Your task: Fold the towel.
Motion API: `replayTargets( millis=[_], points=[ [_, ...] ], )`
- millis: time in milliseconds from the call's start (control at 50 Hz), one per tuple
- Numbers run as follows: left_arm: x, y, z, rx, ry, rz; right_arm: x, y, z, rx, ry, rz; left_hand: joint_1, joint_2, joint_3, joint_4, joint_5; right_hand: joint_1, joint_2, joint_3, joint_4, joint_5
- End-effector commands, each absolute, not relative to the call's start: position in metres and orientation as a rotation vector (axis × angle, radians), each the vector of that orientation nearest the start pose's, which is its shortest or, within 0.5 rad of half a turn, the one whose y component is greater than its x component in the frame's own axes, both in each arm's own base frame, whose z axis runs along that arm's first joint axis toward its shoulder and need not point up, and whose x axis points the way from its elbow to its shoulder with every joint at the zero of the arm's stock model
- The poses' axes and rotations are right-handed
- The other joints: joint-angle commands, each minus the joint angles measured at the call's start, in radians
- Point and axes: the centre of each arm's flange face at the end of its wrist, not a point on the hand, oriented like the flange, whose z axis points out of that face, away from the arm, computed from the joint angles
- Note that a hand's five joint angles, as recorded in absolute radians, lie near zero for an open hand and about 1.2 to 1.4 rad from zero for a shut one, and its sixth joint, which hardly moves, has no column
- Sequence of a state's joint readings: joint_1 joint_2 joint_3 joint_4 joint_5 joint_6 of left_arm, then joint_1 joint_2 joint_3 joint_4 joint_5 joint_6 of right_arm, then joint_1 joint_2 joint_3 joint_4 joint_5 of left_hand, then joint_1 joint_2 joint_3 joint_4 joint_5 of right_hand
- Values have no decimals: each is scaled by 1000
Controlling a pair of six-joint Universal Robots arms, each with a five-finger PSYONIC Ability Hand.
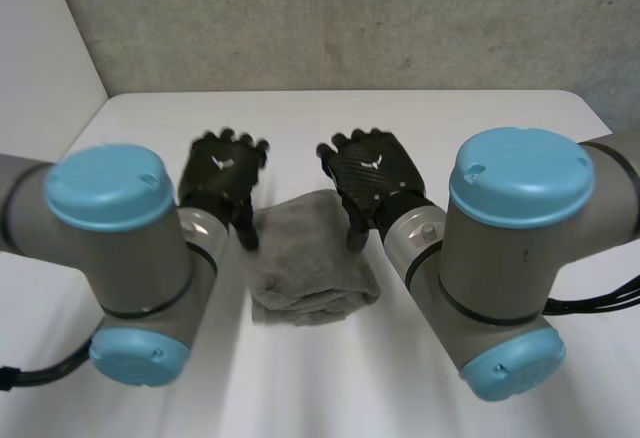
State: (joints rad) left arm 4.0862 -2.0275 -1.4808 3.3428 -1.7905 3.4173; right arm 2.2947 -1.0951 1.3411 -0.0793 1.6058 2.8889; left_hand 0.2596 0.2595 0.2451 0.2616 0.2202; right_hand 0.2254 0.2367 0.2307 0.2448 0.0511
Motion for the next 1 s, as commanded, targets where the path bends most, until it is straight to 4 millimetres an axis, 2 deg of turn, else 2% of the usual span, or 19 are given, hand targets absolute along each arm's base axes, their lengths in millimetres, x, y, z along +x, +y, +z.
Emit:
replayTargets(
  millis=[20, 60, 180, 240, 280, 320, 360, 380, 400, 420, 440, 460, 480, 500, 520, 580, 660, 760, 1000],
  points=[
    [-315, -232, 152, 946, 2371, -1914, 363, -229, 165, -1040, 2101, -1655, -70, -69, -55, -72, -205, -51, -62, -56, -70, -51],
    [-313, -230, 142, 960, 2389, -1873, 363, -231, 157, -1048, 2131, -1622, -70, -69, -55, -72, -205, -51, -62, -56, -70, -51],
    [-313, -231, 146, 953, 2383, -1887, 363, -236, 144, -1064, 2185, -1559, -73, -72, -58, -74, -208, -51, -62, -56, -70, -51],
    [-315, -232, 159, 940, 2360, -1938, 364, -236, 149, -1060, 2171, -1572, -75, -75, -61, -77, -211, -51, -62, -56, -70, -51],
    [-317, -233, 185, 906, 2314, -2030, 364, -236, 153, -1049, 2163, -1582, -75, -75, -61, -77, -211, -51, -62, -56, -70, -51],
    [-318, -234, 198, 887, 2287, -2078, 364, -236, 167, -1021, 2137, -1611, -75, -75, -61, -77, -211, -51, -62, -56, -70, -51],
    [-318, -235, 212, 866, 2260, -2132, 356, -236, 221, -910, 2037, -1732, -75, -75, -61, -77, -211, -51, -62, -56, -70, -51],
    [-319, -237, 226, 843, 2230, -2183, 356, -236, 221, -910, 2037, -1733, -75, -75, -61, -77, -211, -51, -62, -56, -70, -51],
    [-319, -237, 226, 842, 2230, -2184, 349, -237, 249, -845, 1980, -1800, -75, -75, -61, -77, -211, -51, -62, -56, -70, -51],
    [-319, -238, 240, 815, 2201, -2237, 337, -242, 273, -772, 1946, -1866, -78, -78, -64, -80, -213, -51, -62, -56, -70, -51],
    [-319, -239, 259, 781, 2165, -2306, 337, -242, 273, -771, 1946, -1867, -78, -78, -64, -80, -214, -51, -62, -56, -70, -51],
    [-319, -239, 260, 780, 2164, -2307, 323, -250, 293, -696, 1928, -1933, -78, -78, -64, -80, -214, -51, -62, -56, -70, -51],
    [-315, -239, 281, 731, 2134, -2370, 323, -250, 293, -695, 1928, -1933, -78, -78, -64, -80, -214, -51, -62, -56, -70, -51],
    [-312, -239, 298, 684, 2128, -2417, 310, -257, 310, -630, 1915, -1993, -78, -78, -64, -80, -214, -51, -62, -56, -70, -51],
    [-312, -239, 298, 684, 2127, -2418, 300, -259, 323, -581, 1901, -2033, -78, -78, -64, -80, -214, -51, -62, -56, -70, -51],
    [-302, -244, 326, 566, 2154, -2473, 283, -264, 339, -479, 1902, -2102, -73, -72, -58, -75, -208, -51, -62, -56, -70, -51],
    [-279, -257, 343, 385, 2287, -2425, 269, -271, 342, -397, 1955, -2156, -64, -64, -49, -66, -199, -51, -62, -56, -70, -51],
    [-266, -262, 347, 267, 2396, -2367, 256, -277, 343, -335, 2032, -2188, -64, -64, -49, -66, -199, -51, -62, -56, -70, -51],
    [-260, -262, 346, 239, 2413, -2343, 257, -275, 342, -353, 2048, -2168, -64, -64, -49, -66, -199, -51, -62, -56, -70, -51]
  ],
)
